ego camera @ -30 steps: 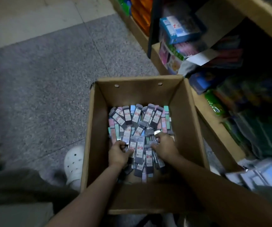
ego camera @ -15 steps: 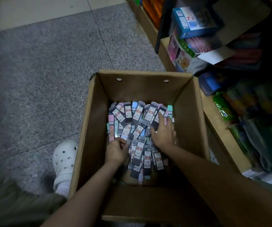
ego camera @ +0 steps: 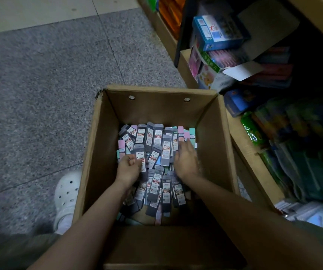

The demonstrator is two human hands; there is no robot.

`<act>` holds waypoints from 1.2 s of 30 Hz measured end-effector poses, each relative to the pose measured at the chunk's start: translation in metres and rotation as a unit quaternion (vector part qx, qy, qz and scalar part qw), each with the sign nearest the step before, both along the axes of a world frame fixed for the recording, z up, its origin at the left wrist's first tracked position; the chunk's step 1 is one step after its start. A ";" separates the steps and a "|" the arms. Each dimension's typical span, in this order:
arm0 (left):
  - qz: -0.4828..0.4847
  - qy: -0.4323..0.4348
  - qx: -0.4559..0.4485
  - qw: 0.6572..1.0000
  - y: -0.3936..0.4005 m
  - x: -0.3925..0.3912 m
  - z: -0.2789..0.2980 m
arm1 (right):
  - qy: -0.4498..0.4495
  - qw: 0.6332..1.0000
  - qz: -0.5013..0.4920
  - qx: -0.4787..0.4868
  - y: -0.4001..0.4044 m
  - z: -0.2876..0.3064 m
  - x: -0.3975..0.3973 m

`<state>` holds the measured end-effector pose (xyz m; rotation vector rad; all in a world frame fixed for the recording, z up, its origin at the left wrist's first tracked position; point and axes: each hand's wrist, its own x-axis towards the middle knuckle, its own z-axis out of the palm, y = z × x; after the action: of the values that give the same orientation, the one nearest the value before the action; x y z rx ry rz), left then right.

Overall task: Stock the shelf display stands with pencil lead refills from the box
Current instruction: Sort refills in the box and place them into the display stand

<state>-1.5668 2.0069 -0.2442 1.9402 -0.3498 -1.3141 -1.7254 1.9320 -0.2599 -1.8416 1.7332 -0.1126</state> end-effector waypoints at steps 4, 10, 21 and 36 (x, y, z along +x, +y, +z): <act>-0.004 0.054 -0.009 0.999 -0.004 -0.003 -0.001 | 0.039 0.995 -0.090 0.024 -0.014 -0.006 -0.001; 0.039 0.084 -0.019 0.996 0.002 -0.005 -0.012 | 0.008 0.982 -0.187 0.023 -0.022 -0.016 0.010; 0.035 0.120 -0.055 0.991 -0.003 -0.015 0.011 | -0.141 0.980 -0.139 0.001 0.010 0.018 0.003; -0.007 0.079 -0.095 0.992 -0.008 -0.018 0.022 | -0.186 0.981 0.034 0.053 0.018 0.048 0.001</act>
<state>-1.5849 1.9990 -0.2224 1.6673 -0.3959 -1.3824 -1.7247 1.9499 -0.2117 -1.6756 1.3893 -0.3093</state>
